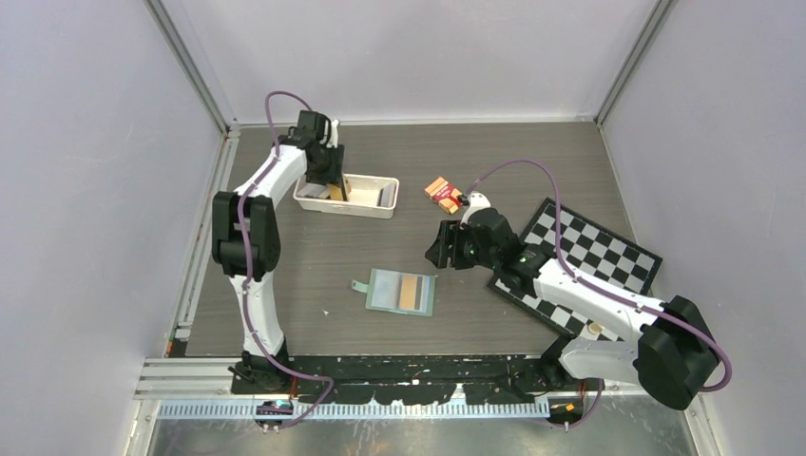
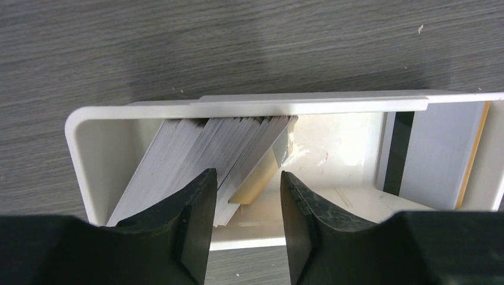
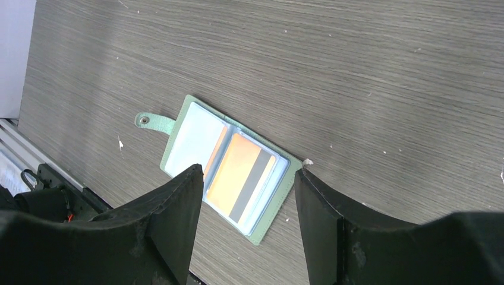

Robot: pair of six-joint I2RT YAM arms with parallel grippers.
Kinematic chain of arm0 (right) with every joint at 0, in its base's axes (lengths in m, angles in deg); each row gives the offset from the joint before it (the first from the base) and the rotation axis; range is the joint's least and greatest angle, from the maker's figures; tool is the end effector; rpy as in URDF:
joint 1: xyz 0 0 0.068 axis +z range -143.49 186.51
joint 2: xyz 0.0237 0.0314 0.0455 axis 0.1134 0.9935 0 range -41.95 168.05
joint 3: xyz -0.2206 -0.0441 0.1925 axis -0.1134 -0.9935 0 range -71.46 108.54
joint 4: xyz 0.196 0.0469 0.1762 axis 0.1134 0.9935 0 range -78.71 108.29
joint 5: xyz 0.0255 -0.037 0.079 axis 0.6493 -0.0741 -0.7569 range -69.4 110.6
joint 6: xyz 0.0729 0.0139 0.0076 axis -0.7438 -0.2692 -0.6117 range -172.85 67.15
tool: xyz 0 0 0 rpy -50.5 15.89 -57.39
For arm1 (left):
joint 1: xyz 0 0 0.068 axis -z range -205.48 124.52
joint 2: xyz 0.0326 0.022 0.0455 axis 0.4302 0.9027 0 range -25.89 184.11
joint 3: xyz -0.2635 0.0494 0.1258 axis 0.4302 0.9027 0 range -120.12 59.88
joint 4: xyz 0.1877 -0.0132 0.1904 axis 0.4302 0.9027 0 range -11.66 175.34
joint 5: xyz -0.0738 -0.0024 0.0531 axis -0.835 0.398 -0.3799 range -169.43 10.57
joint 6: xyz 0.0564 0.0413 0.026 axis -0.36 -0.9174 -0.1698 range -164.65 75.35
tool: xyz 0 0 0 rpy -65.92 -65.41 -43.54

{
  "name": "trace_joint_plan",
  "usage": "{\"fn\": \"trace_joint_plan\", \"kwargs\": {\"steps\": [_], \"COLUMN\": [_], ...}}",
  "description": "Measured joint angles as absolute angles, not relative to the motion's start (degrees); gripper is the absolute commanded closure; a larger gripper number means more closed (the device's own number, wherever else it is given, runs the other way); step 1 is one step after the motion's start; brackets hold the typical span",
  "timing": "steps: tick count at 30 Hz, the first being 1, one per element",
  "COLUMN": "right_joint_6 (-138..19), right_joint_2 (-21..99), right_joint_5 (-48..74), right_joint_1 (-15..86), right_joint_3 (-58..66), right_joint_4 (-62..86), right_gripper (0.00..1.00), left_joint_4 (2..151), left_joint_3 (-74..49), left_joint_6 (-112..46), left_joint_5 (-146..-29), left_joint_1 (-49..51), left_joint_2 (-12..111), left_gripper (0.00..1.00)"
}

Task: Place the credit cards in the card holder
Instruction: Pick up the credit card from the storage box.

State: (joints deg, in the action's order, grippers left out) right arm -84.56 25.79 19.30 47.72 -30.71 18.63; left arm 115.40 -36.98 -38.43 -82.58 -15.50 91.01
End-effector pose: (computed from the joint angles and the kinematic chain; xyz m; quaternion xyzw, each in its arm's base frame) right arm 0.2060 0.1824 0.2423 -0.0785 0.8807 0.2855 0.3696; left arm 0.4735 -0.0868 0.2258 0.0392 0.9579 -0.0660 0.2765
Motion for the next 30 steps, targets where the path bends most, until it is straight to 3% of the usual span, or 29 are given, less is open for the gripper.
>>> {"fn": "trace_joint_plan", "kwargs": {"steps": [10, 17, 30], "right_joint_6": [-85.56, -86.02, -85.78], "right_joint_2": [27.91, 29.58, 28.18], "right_joint_5": [16.81, 16.00, 16.85], "right_joint_1": [47.57, 47.57, 47.53], "right_joint_3": [-30.76, -30.76, -30.76], "right_joint_4": [18.10, 17.78, 18.04], "right_gripper": [0.39, 0.39, 0.38], "left_joint_4": [113.67, 113.19, 110.55], "left_joint_3": [-37.11, -36.43, -26.71], "left_joint_6": [-39.59, -39.89, -43.76], "left_joint_5": [-81.56, -83.00, -85.36], "left_joint_1": [-15.98, -15.90, -15.88], "left_joint_2": [91.01, 90.62, 77.15], "left_gripper": [0.73, 0.95, 1.00]}}
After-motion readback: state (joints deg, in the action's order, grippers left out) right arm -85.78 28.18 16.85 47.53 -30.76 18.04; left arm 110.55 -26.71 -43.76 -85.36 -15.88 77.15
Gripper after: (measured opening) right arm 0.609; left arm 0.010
